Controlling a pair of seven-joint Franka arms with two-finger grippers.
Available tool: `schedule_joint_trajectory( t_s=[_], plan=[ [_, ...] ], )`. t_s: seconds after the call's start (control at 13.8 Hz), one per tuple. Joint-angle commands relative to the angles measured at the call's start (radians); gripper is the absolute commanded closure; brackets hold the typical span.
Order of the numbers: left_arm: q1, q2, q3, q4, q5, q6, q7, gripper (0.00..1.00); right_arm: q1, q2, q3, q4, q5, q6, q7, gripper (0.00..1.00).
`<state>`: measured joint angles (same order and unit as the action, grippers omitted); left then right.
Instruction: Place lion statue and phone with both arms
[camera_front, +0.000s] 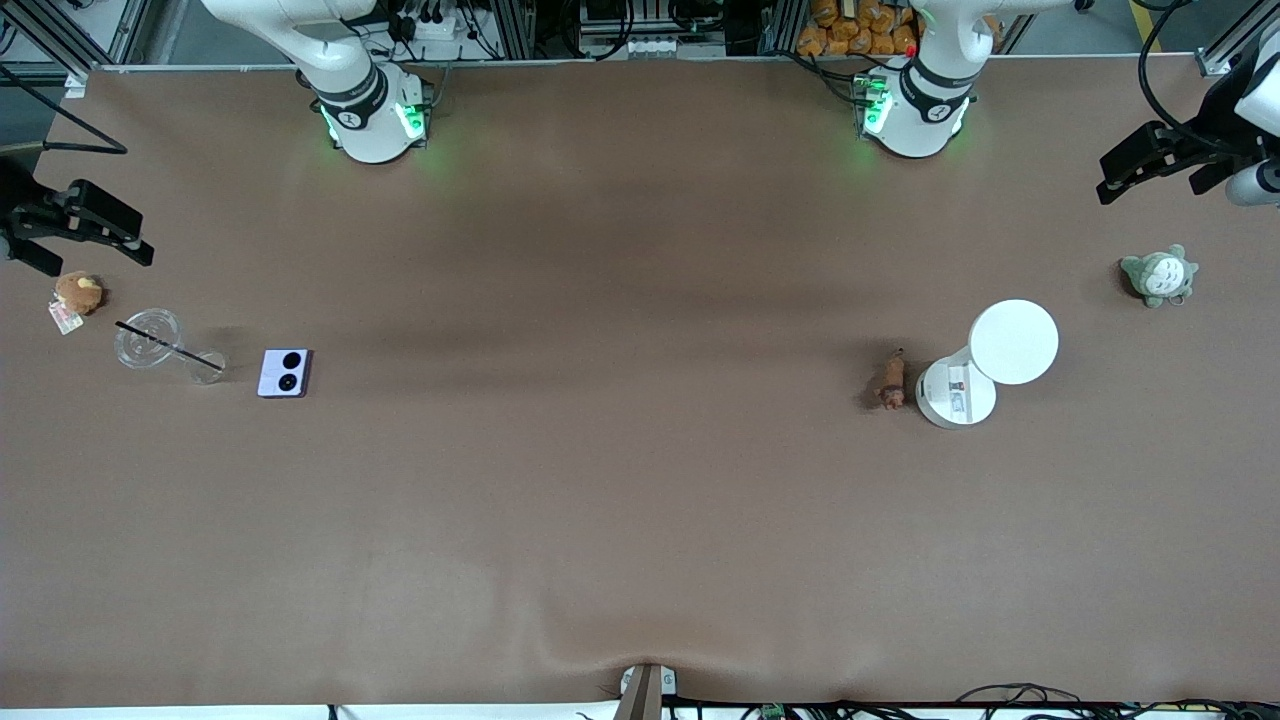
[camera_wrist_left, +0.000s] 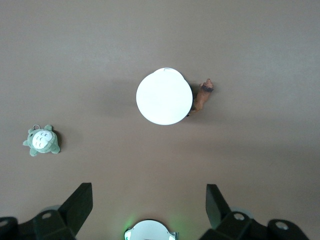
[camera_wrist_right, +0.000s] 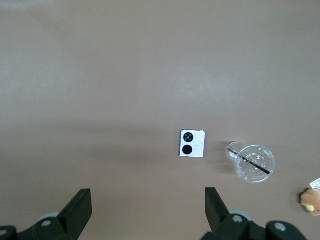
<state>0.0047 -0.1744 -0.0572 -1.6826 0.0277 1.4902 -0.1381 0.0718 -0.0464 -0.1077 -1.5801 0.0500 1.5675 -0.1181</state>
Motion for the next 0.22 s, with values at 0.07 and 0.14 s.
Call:
schedule_joint_trajectory(
  t_s=[0.07,0.14],
  plan=[
    [0.006,0.007,-0.003,0.037,-0.005,-0.019,0.052,0.0,-0.013,-0.003,0.003,0.006,0.021,-0.015,0.021,0.0],
    [0.006,0.009,-0.003,0.04,-0.006,-0.021,0.057,0.0,-0.013,-0.003,0.003,0.006,0.021,-0.017,0.02,0.0]
  ],
)
